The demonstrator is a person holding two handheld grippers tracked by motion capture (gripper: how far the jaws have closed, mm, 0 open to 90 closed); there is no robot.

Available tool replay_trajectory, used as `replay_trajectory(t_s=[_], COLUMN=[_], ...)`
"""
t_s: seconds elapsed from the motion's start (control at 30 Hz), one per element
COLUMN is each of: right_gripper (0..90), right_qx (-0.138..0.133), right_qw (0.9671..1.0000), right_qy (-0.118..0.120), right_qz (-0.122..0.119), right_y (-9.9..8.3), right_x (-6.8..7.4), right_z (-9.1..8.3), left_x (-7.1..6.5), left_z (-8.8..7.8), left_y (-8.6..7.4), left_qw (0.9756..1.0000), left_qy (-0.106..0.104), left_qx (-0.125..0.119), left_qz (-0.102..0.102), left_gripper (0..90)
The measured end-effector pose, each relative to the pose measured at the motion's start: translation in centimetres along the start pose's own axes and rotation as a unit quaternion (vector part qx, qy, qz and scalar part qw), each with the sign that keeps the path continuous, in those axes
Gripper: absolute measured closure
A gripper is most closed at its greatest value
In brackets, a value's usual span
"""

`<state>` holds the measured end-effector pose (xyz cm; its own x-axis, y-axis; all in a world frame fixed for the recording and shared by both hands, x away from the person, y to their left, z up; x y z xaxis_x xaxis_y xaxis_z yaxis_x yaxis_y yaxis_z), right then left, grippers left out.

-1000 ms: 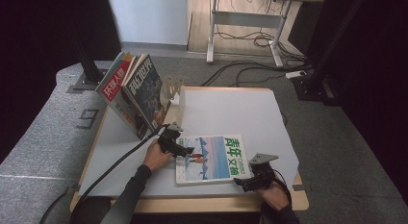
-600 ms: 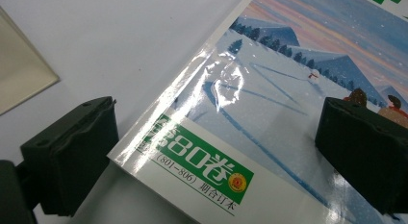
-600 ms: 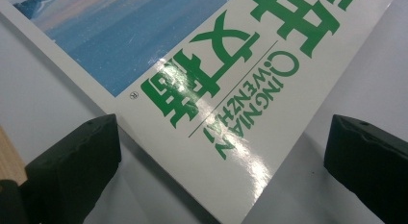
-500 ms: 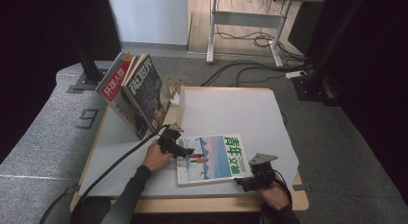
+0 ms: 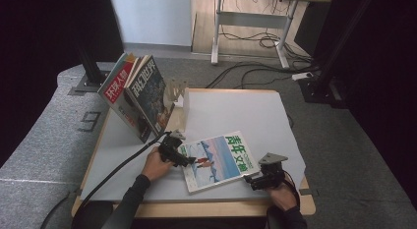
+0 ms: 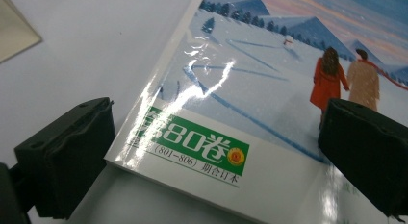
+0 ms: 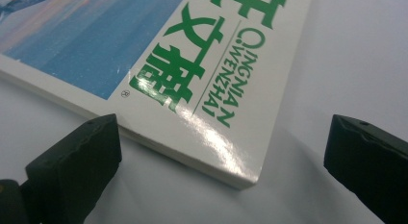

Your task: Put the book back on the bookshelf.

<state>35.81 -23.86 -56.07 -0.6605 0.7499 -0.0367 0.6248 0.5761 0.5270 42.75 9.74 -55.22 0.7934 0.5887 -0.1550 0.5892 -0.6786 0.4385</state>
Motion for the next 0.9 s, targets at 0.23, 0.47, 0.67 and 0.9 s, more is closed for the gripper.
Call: replay_trajectory(t_s=[0.23,0.47,0.67,0.9], right_gripper=[0.0,0.0,0.0,0.0], right_qx=[-0.004,-0.004,-0.002,-0.002], right_qw=[0.9996,0.9986,0.9974,0.9964], right_qy=[-0.006,-0.015,-0.022,-0.032], right_qz=[0.028,0.05,0.068,0.078], right_y=[0.3,0.8,1.4,2.4], right_x=[-1.3,-2.4,-3.3,-4.1], right_z=[0.4,0.8,1.3,1.7], left_x=[-0.6,-1.2,-1.8,-2.5], left_z=[-0.4,-0.5,-0.7,-0.9], left_y=[-0.9,-1.8,-2.4,-2.9], left_qw=[1.0,1.0,0.9998,0.9997], left_qy=[-0.003,-0.01,-0.02,-0.022], left_qx=[0.003,0.0,0.0,0.01], left_qz=[0.005,0.0,-0.004,0.001], left_gripper=[0.0,0.0,0.0,0.0])
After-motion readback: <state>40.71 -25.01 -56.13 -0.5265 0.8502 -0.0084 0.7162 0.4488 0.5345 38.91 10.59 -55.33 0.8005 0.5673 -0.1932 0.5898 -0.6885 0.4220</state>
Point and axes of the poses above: each handheld gripper's, and its own axes: z roughly forward along the jaws, y roughly out of its top, x roughly to its left, the point moved 4 cm from there along z, roughly forward along the jaws, and after that the axes turned 15 degrees about x, right-handed, at the moved point
